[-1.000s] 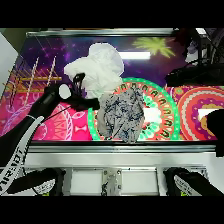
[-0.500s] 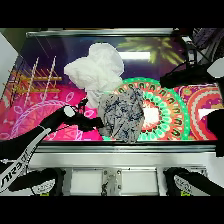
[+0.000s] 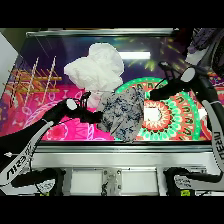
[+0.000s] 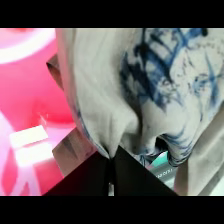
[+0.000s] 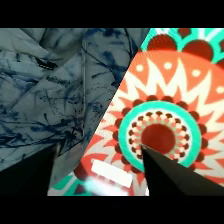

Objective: Fold the clothes and pants, and hang the long-sleeved shirts on hangers.

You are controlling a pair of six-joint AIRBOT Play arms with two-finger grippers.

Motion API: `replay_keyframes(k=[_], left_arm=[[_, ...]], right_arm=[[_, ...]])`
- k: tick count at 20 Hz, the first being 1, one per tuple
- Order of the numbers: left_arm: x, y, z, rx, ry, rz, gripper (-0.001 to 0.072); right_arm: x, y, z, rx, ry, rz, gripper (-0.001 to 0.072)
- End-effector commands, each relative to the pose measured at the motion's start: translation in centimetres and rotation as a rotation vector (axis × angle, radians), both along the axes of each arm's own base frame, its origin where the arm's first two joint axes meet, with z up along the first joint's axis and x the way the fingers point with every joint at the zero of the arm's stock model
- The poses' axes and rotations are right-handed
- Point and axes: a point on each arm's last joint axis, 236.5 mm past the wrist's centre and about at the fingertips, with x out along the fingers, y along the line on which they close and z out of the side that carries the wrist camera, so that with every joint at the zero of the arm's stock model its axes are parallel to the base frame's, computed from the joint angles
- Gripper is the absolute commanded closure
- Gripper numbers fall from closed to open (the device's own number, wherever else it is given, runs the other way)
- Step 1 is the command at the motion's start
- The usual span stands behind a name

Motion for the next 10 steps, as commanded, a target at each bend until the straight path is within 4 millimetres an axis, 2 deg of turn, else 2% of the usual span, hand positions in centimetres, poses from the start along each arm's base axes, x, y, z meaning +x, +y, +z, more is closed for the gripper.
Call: replay_keyframes(k=[1,3,4,8,9,10], left_arm=[[1.2,1.7,1.0,0.016,-0.001,-0.002,0.0692],[1.5,2.1,1.0,0.016,-0.003,0.013,0.0693],[1.6,2.2,1.0,0.016,-0.003,0.017,0.0692],[1.6,2.3,1.0,0.016,-0.003,0.018,0.0693],[1.7,2.3,1.0,0.016,-0.004,0.018,0.0692],[1.8,2.2,1.2,0.015,-0.01,0.016,0.0693]], right_arm=[[-0.5,2.2,-5.8,0.106,0.153,-0.05,0.0088],[0.3,4.1,-7.6,0.198,0.183,-0.09,0.0094],[0.7,4.9,-8.2,0.237,0.188,-0.108,0.0137],[1.5,5.3,-8.9,0.267,0.177,-0.134,0.0153],[1.6,5.3,-8.9,0.267,0.175,-0.133,0.0323],[1.6,5.4,-8.7,0.268,0.172,-0.132,0.0604]])
